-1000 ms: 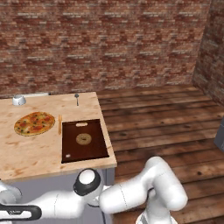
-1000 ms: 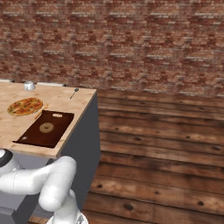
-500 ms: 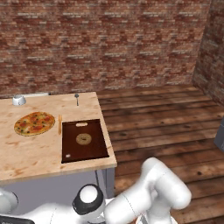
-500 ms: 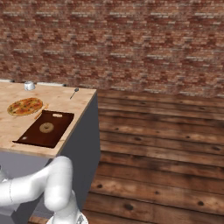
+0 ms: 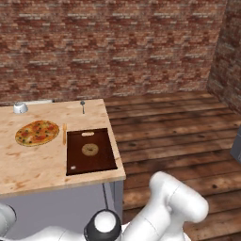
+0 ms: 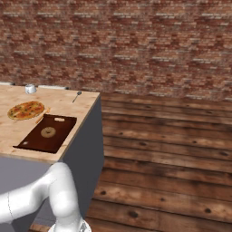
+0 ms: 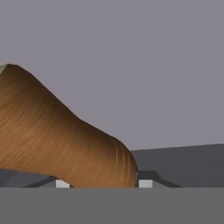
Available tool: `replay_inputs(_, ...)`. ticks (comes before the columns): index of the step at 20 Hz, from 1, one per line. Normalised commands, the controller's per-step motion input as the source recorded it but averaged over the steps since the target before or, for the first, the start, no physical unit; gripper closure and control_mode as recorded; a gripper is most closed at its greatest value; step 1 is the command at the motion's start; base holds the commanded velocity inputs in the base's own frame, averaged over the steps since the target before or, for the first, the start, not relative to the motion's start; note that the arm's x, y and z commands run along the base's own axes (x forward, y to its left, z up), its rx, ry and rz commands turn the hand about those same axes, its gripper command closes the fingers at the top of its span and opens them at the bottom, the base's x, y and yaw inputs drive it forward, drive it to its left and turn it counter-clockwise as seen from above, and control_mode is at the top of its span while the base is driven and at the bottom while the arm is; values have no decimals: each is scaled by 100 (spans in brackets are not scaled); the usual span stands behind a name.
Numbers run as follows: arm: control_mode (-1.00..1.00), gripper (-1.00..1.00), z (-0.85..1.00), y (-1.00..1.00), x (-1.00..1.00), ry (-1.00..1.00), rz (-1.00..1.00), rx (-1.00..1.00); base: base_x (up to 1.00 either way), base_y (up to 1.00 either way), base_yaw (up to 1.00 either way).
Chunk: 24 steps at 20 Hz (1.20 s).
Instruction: Take the pizza cutter from the drawer on the left and place it on the dining counter for cutting.
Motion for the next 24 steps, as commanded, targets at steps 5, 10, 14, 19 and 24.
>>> replay_inputs(5, -100, 100, 73, -14, -22, 0, 0, 0, 0, 0, 0)
replay_inputs(10, -100, 100, 79, -26, -20, -3, 0, 0, 0, 0, 0)
replay_inputs(14, -100, 100, 78, -38, -4, -1, 0, 0, 0, 0, 0)
replay_inputs(19, -100, 100, 69, -58, 0, 0, -1, 0, 0, 0, 0)
replay_inputs(24, -100, 100, 57, -73, 0, -1, -3, 0, 0, 0, 0)
